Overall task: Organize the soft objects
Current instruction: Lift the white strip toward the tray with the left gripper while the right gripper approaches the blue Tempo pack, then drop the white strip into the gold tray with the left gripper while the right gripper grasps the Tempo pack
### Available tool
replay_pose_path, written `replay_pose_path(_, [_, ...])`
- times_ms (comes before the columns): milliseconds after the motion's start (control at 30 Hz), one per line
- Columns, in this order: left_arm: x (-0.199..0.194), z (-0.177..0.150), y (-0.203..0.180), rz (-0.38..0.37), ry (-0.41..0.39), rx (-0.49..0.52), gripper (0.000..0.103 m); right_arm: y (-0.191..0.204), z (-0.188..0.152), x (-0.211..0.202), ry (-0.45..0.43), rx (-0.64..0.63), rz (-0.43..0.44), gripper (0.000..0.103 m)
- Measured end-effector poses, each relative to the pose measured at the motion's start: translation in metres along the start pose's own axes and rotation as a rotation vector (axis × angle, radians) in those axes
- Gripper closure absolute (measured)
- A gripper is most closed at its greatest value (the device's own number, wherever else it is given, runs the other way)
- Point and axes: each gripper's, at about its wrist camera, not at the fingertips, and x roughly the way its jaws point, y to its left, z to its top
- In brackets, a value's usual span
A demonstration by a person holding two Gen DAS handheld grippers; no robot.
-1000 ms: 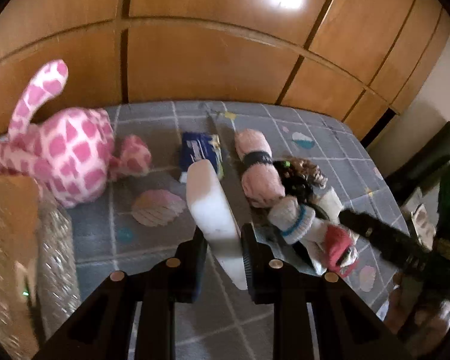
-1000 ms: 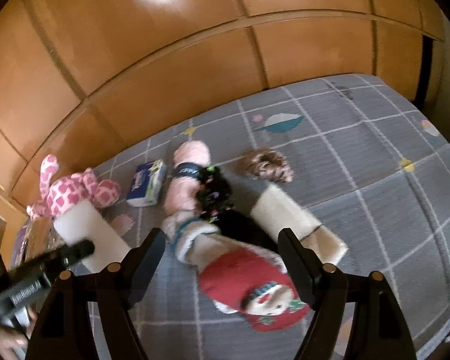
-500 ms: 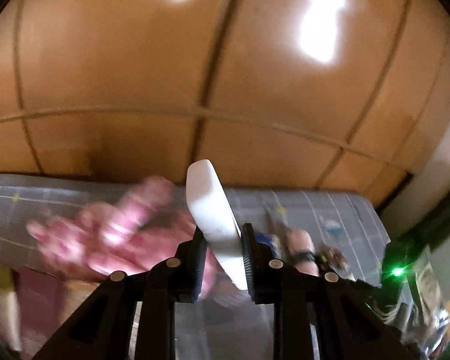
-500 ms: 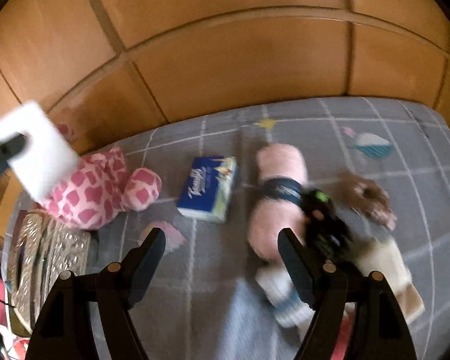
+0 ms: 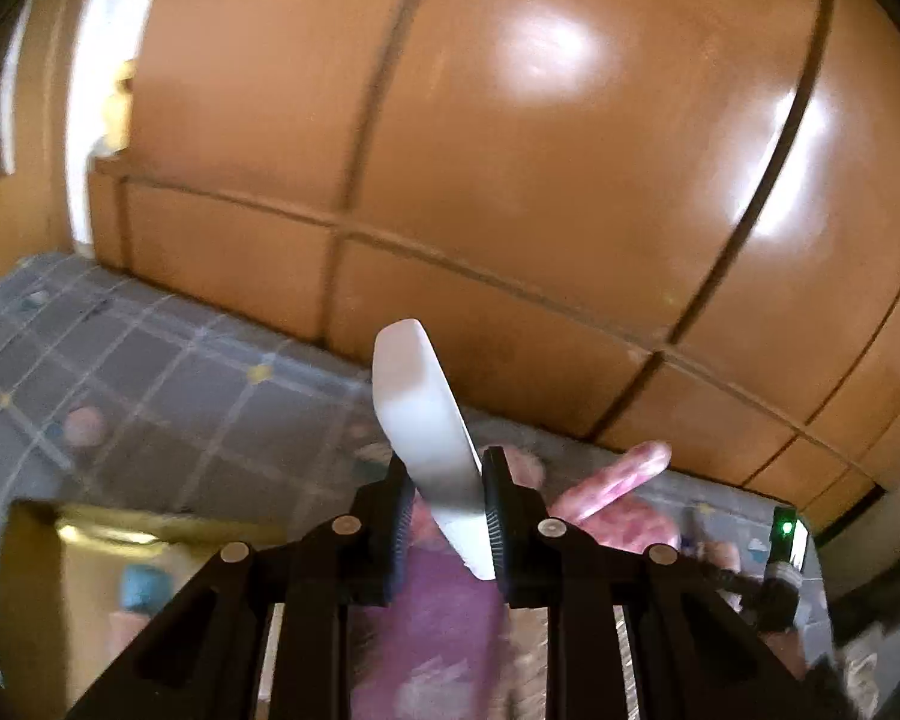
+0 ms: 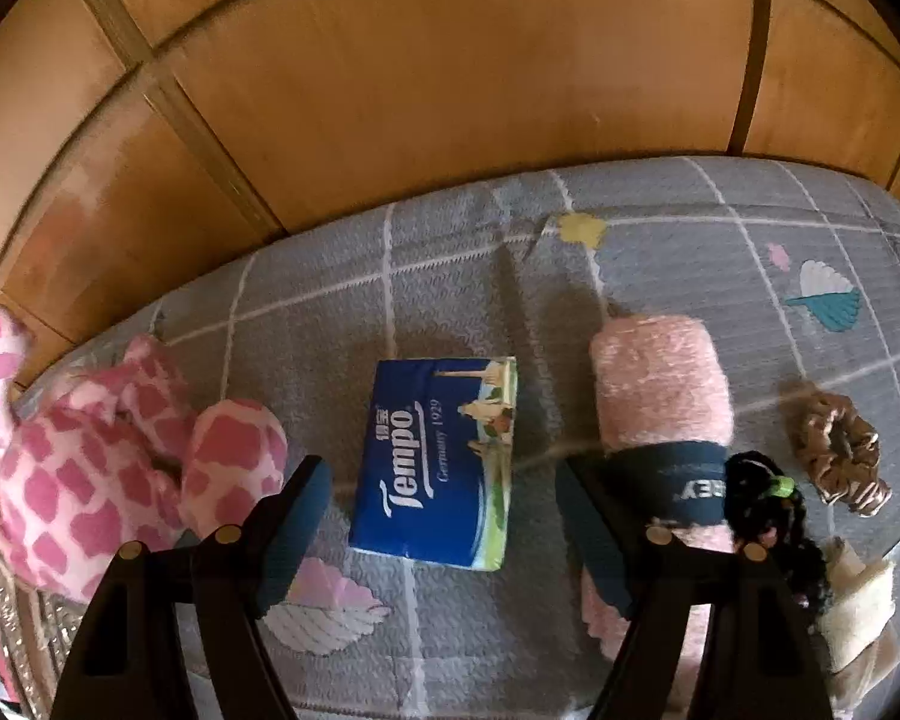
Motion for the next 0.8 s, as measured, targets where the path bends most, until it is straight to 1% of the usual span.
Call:
replay_pose_path(100, [-0.022, -0.016, 0.032, 0.036, -0.006, -0.021, 0.081, 0.006, -0.004, 0.012, 0.029, -0.03, -0.045, 0.024])
replay_pose_path(200, [-0.045, -0.041, 0.066, 0.082, -0.005, -0.065, 0.081, 0.014, -0.011, 0.017, 0.014, -0.085, -0.105, 0.025])
replay_pose_path(233, [-0.049, -0.048, 0.077, 0.096, -0.002, -0.074, 0.081, 0.016, -0.012, 0.018, 0.012, -0.102, -0.124, 0.028])
replay_pose_path(267, [-0.056, -0.058, 0.089, 0.12, 0.002, -0.085, 0.081, 0.018, -0.014, 0.019, 0.01, -0.121, -0.145, 0.03])
replay_pose_path(400, [-0.067, -0.095, 0.128, 0.2, 0.042, -0.136, 0.081, 0.017, -0.016, 0.018, 0.008, -0.133, -0.147, 0.034])
replay_pose_path(500, [-0.073, -0.117, 0.152, 0.252, 0.057, -0.191, 0.08, 0.015, -0.019, 0.016, 0.023, -0.147, -0.147, 0.034])
replay_pose_path(567, [-0.079, -0.129, 0.164, 0.258, 0.047, -0.226, 0.08, 0.015, -0.019, 0.017, 0.038, -0.149, -0.149, 0.034])
replay_pose_path(633, [-0.087, -0.136, 0.172, 0.283, 0.029, -0.231, 0.08, 0.017, -0.018, 0.021, 0.051, -0.15, -0.157, 0.034])
replay_pose_path(667, [-0.09, -0.138, 0.176, 0.283, 0.021, -0.241, 0.08, 0.019, -0.016, 0.022, 0.054, -0.15, -0.164, 0.034])
replay_pose_path(733, [-0.096, -0.138, 0.185, 0.257, 0.015, -0.285, 0.08, 0.025, -0.011, 0.026, 0.057, -0.155, -0.18, 0.034])
replay_pose_path(800, [-0.103, -0.134, 0.195, 0.211, -0.006, -0.327, 0.08, 0.03, -0.011, 0.03, 0.053, -0.154, -0.195, 0.035])
